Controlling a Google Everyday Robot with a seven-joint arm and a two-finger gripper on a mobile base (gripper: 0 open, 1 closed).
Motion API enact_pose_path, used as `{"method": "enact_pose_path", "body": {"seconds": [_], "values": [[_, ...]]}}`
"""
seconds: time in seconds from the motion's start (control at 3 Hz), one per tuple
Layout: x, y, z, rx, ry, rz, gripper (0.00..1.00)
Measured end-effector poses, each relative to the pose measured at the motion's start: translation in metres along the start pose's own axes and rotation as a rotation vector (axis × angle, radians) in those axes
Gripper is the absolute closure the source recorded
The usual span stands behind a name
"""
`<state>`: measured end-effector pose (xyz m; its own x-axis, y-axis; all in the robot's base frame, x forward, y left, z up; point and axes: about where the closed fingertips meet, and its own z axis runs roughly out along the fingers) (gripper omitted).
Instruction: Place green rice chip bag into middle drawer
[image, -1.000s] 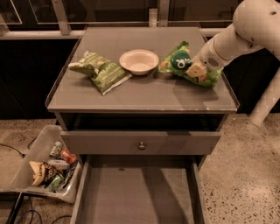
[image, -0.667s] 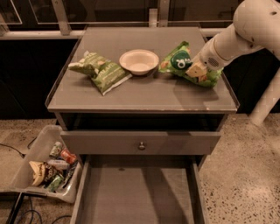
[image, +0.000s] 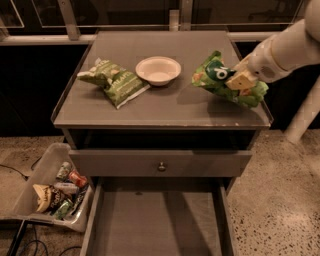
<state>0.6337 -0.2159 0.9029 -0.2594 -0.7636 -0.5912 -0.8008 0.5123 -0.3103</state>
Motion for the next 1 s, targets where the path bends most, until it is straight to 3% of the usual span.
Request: {"method": "enact_pose_path", "body": {"seconds": [0.67,1.0], "values": [[0.02,0.046,-0.055,0.012,-0.051,0.023,1.0],[0.033,0.077,-0.066,0.016,-0.038,0.04,1.0]]}}
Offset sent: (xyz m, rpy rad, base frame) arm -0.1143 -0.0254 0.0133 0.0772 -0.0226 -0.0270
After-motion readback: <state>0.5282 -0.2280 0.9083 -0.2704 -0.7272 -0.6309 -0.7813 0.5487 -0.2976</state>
